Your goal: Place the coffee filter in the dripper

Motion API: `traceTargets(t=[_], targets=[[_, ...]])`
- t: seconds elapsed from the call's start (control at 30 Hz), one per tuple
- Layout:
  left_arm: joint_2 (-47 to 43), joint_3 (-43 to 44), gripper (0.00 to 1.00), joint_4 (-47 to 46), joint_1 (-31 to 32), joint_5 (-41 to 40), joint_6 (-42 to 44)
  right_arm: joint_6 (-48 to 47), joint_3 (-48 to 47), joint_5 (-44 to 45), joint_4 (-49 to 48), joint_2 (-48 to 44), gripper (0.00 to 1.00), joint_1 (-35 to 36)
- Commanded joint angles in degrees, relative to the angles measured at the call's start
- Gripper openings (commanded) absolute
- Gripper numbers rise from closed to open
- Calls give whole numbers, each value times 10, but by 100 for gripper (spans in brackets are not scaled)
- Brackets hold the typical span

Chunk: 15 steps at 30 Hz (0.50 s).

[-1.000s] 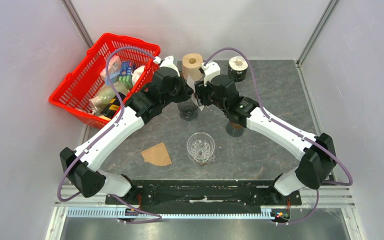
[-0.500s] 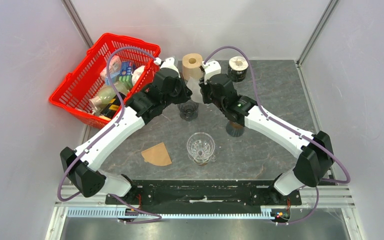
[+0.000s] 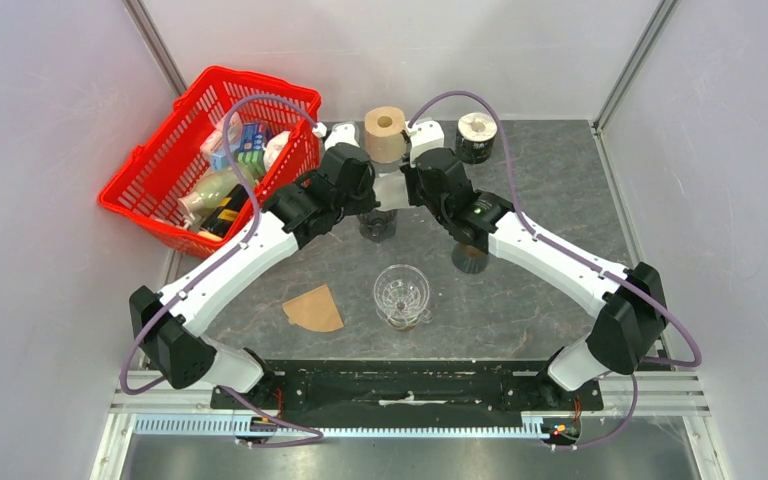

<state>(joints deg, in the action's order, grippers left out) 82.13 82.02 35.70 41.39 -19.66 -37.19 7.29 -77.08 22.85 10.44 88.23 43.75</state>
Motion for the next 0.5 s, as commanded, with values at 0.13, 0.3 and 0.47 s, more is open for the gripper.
traceTargets(t=[0.13,0.3,0.47], targets=[[3,27,3,15,7,-8,28,12,-43,-44,66,-14,21,1],[-25,2,47,-67,7,154,72,42,-64,-65,143,-17,21,3],[-63,-22,70,-99,7,150,78,61,-55,-69,163,-39,21,4]])
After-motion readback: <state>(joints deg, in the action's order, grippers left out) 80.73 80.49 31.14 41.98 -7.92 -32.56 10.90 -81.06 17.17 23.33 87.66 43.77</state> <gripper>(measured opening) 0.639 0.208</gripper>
